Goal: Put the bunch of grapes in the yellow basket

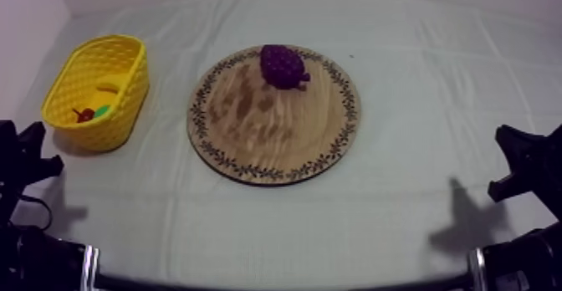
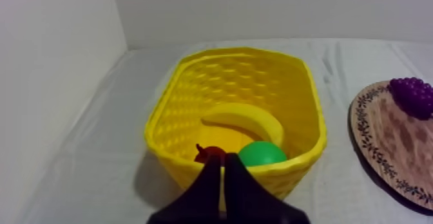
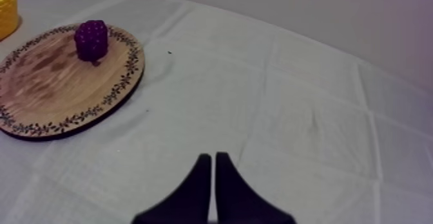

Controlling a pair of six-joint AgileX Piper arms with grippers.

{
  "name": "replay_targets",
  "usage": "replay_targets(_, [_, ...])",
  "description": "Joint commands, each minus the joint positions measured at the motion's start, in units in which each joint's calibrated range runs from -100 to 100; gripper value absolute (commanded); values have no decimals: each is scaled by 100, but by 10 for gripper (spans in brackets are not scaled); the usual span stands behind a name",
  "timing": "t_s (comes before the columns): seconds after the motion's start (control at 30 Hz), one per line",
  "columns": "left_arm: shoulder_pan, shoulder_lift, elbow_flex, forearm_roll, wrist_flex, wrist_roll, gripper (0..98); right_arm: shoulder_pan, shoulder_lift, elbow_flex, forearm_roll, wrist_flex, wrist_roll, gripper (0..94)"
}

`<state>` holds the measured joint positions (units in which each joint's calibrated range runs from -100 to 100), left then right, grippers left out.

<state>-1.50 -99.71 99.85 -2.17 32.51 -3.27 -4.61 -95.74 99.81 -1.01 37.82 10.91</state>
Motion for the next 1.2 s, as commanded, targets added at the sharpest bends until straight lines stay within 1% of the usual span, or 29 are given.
replay_targets(0.0, [-42,-4,4,-10,23,271,0,2,-1,-3,1,0,1,4])
replay_targets(0.43, [-68,-4,-16,-20,2,231,0,2,-1,-3,1,0,1,4])
replay_targets(0.47, [-71,-4,-40,-45,3,237,0,2,-1,-3,1,0,2,4])
replay_targets(0.6, [-62,202,-376,-241,116,395,0,2,-1,-3,1,0,2,4])
replay_targets(0.7, [-19,630,-979,-288,251,502,0,2,-1,-3,1,0,2,4])
replay_targets(0.87, [197,1730,-2406,-295,522,754,0,2,-1,-3,1,0,2,4])
replay_targets(1.03, [456,2937,-3950,-275,1060,981,0,2,-1,-3,1,0,1,4])
replay_targets(1.1, [599,3419,-4506,-309,1290,1083,0,2,-1,-3,1,0,1,4])
replay_targets(1.17, [777,3894,-5011,-404,1497,1229,0,2,-1,-3,1,0,1,4])
